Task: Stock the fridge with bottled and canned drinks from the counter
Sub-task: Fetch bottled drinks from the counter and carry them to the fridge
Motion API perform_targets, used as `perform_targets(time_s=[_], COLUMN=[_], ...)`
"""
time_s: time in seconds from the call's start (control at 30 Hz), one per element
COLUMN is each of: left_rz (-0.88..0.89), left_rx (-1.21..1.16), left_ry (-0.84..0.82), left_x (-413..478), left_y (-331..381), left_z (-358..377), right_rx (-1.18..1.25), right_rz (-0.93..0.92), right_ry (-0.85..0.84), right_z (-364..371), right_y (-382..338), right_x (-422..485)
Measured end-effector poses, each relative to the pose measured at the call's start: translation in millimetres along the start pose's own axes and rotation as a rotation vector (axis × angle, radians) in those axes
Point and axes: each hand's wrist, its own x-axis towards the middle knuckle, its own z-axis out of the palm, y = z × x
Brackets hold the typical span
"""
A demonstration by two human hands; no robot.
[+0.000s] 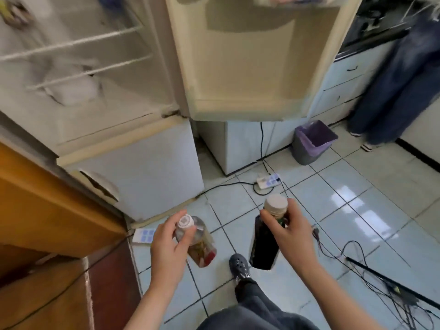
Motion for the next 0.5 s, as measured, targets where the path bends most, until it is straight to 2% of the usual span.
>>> perform_targets(time_s=[0.17, 0.3, 0.5], left_rz=[-0.009, 0.061, 0.156], left_rx=[0.001, 0.067, 0.076], left_ry=[0.196, 0.348, 0.515], left_x=[77, 146, 239], left_y=[19, 38, 65], left_z=[-12, -30, -79], right_rx=[-0.005, 0.012, 0.165], right_rz=[-0.166, -0.325, -0.427], right_ry=[-0.15, -0.249, -0.366], right_z=[48, 94, 173], right_y=[-39, -83, -159], right_x=[112, 188, 260])
